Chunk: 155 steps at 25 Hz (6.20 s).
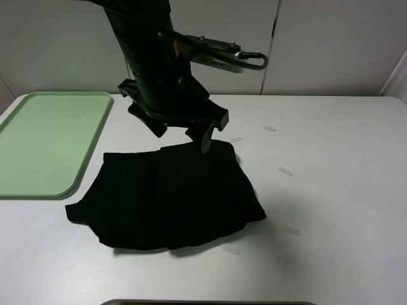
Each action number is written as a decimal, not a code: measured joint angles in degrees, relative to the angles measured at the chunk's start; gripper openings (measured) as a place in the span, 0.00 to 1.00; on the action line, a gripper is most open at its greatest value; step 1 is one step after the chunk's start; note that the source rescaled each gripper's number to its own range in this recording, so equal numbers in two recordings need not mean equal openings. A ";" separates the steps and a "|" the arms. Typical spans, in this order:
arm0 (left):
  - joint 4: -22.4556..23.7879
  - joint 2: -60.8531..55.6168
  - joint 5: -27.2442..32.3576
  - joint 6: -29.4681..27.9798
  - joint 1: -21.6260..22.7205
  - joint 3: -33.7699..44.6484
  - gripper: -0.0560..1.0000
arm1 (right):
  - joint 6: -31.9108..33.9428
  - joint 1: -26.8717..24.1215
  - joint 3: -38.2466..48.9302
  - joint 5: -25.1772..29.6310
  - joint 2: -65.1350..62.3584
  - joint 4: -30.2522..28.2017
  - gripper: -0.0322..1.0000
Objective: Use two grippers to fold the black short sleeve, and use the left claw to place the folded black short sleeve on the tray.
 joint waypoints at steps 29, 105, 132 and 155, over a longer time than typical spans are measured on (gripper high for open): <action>0.49 -9.51 -25.67 -23.12 16.98 36.29 0.96 | 0.00 0.00 0.00 0.00 0.00 0.00 1.00; 12.81 -19.78 -4.38 -15.99 20.23 28.63 0.15 | 0.00 0.00 0.00 0.00 0.00 0.00 1.00; 4.55 -2.79 -14.80 -16.75 3.26 21.23 0.15 | 0.00 0.00 0.00 0.00 0.00 0.00 1.00; 4.22 3.88 -36.98 -15.02 -0.22 14.59 1.00 | 0.00 0.00 0.00 0.00 0.00 0.00 1.00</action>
